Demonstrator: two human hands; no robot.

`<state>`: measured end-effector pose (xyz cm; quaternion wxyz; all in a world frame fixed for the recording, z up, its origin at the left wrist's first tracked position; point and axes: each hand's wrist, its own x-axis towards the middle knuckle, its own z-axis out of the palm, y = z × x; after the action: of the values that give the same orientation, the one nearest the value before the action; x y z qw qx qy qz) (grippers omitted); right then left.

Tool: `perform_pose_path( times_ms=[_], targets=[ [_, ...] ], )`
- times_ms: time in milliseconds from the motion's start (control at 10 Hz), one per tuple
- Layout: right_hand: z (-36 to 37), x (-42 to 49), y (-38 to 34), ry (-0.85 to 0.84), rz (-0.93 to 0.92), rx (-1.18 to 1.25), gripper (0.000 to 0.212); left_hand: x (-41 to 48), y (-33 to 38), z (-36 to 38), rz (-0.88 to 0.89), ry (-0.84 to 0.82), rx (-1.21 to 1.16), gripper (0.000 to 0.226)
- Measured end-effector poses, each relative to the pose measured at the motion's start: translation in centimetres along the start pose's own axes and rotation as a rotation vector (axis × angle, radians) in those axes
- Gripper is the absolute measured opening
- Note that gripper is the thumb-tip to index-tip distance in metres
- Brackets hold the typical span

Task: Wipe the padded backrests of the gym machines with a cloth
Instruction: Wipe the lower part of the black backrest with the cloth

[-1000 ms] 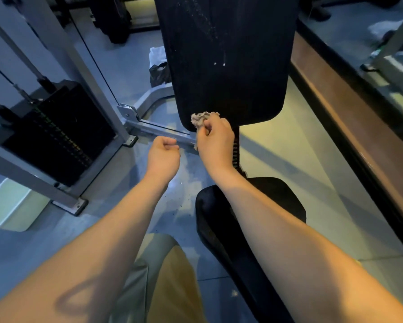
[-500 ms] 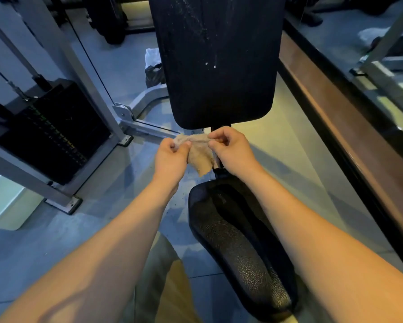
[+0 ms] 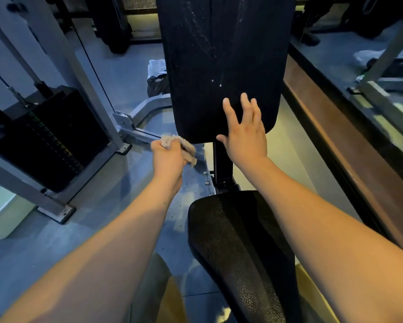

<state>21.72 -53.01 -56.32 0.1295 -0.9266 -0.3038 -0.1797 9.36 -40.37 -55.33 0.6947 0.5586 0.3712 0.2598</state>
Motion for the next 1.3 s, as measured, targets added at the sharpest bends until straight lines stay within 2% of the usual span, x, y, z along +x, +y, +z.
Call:
perform_pose_path(
  times_ms=[100,300,400,500,600,700,800,900,1000,1100,1200,1300],
  targets=[
    [0.2,0.1,0.2,0.019,0.0,0.009,0.089,1.4,0.1,0.7,-0.036,0.041,-0.252,0.024],
    [0.5,0.0,0.3,0.042,-0.009,0.014,0.088,1.2,-2.7,2.4,-0.07,0.0,-0.362,0.008],
    [0.3,-0.1,0.3,0.037,-0.014,0.003,0.087,0.3,-3.6,3.3,-0.217,-0.038,-0.465,0.015],
    [-0.2,-0.2,0.8,0.001,-0.042,-0.004,0.086,0.2,-2.1,2.9,-0.252,-0.023,-0.428,0.016],
    [-0.8,-0.3,1.7,-0.03,-0.078,0.019,0.085,2.1,-0.4,1.3,-0.224,0.14,-0.475,0.027],
    [-0.9,-0.4,2.2,-0.039,-0.09,0.03,0.085,2.7,-0.3,1.3,-0.167,0.077,-0.388,0.034],
    [-0.4,-0.4,2.0,-0.026,-0.087,0.046,0.085,2.0,-2.1,2.1,-0.123,0.074,-0.076,0.035],
    [0.0,-0.3,2.1,-0.026,-0.093,0.037,0.086,0.7,-4.0,2.6,0.132,-0.064,0.451,0.022],
    [-0.2,-0.1,3.0,-0.043,-0.142,0.028,0.083,0.1,-5.1,3.5,0.305,-0.25,0.793,0.039],
    [-0.6,-0.1,3.8,-0.046,-0.173,0.026,0.077,0.2,-4.3,5.0,0.215,-0.338,0.753,0.043],
    [-0.7,-0.2,3.8,-0.041,-0.18,0.034,0.075,-0.6,-2.6,4.3,0.203,-0.342,0.727,0.051],
    [-0.7,-0.3,3.7,-0.041,-0.169,0.057,0.075,-1.2,-1.1,2.6,0.087,-0.184,0.531,0.049]
  ],
)
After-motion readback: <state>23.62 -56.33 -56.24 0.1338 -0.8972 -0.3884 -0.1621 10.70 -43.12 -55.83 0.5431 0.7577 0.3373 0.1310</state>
